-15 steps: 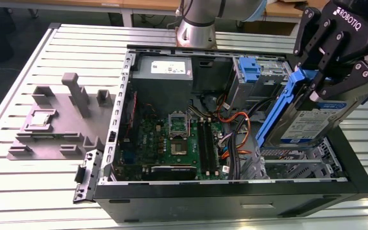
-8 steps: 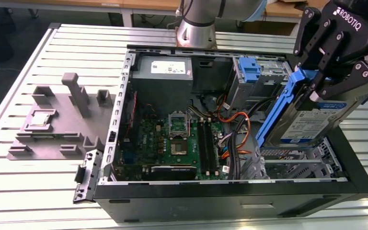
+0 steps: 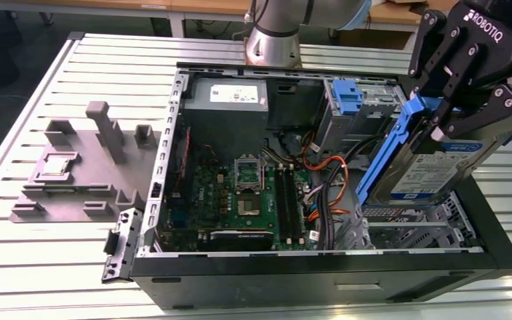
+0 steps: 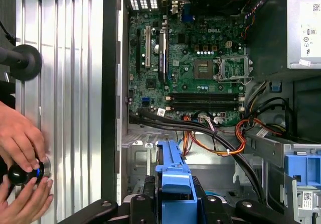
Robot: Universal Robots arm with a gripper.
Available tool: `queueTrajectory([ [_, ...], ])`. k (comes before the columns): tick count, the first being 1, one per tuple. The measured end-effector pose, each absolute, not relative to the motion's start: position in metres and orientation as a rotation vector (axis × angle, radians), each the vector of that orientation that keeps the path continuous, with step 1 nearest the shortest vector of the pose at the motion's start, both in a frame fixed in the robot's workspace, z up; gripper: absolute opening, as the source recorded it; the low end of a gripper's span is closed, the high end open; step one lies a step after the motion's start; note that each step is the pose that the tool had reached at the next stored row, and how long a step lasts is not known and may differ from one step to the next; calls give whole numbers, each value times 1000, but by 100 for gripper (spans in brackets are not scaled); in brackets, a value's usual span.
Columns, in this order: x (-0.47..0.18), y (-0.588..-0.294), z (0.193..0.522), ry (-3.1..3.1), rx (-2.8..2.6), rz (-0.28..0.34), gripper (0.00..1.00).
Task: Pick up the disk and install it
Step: 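Insert the disk into the insertion slot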
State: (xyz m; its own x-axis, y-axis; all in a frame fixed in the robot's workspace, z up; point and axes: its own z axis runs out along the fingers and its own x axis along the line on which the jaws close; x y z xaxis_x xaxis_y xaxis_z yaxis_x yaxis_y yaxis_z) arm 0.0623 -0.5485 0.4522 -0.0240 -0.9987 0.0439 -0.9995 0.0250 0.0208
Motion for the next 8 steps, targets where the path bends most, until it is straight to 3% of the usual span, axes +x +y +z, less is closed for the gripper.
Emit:
queueTrajectory([
  [8, 68, -549, 449, -2217, 2163, 22, 37],
])
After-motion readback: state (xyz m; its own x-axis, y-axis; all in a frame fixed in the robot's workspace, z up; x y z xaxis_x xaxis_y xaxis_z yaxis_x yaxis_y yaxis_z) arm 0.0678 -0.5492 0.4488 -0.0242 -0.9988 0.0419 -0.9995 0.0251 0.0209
